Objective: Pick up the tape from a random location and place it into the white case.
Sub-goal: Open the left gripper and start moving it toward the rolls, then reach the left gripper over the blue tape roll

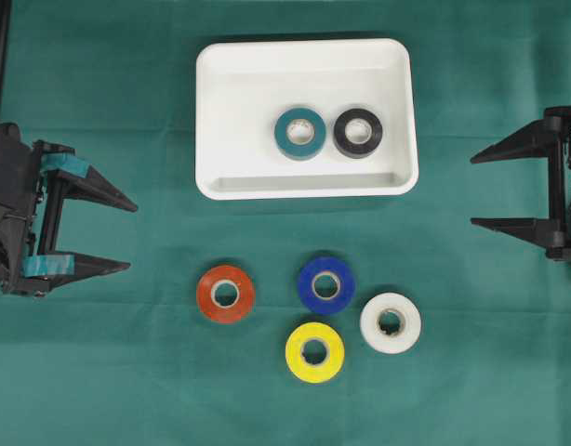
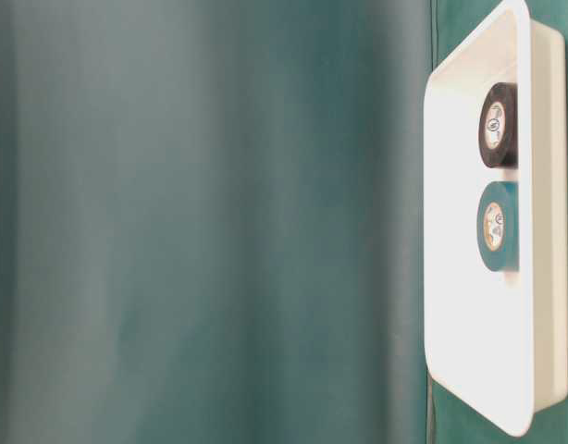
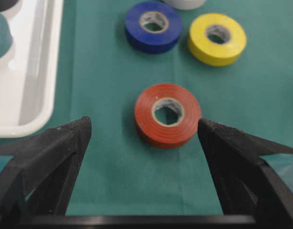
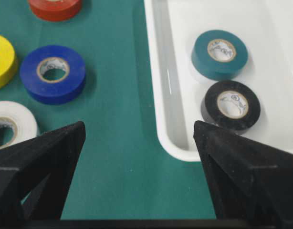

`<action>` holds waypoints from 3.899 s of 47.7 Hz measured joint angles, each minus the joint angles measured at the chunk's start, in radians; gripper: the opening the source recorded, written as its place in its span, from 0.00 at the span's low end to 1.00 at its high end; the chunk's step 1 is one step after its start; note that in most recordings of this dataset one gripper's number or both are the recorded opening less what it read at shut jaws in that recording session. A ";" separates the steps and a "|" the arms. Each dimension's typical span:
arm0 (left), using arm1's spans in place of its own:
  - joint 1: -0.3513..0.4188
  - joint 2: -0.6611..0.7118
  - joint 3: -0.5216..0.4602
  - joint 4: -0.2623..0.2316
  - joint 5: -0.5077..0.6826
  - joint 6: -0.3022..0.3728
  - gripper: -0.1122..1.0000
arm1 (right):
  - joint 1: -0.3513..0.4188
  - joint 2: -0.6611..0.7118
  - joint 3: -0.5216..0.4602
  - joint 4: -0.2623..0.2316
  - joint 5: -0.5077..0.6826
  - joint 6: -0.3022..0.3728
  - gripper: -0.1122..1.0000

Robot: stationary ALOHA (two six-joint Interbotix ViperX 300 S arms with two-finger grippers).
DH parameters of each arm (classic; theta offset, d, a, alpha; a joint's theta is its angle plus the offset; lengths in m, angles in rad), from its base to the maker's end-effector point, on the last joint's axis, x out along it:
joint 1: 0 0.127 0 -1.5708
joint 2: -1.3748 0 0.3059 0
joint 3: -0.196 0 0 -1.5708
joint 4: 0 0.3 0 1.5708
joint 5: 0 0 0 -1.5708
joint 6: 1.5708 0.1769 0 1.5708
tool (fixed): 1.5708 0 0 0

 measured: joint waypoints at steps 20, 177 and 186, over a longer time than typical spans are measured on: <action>0.000 0.009 0.000 0.000 -0.002 -0.002 0.99 | 0.002 0.006 0.002 -0.002 0.000 -0.002 0.90; 0.015 1.069 -1.220 0.006 0.759 0.002 0.99 | 0.002 0.017 0.000 -0.018 0.000 -0.009 0.90; 0.018 1.069 -1.223 0.009 0.765 0.002 0.99 | 0.002 0.018 0.000 -0.017 0.000 -0.009 0.90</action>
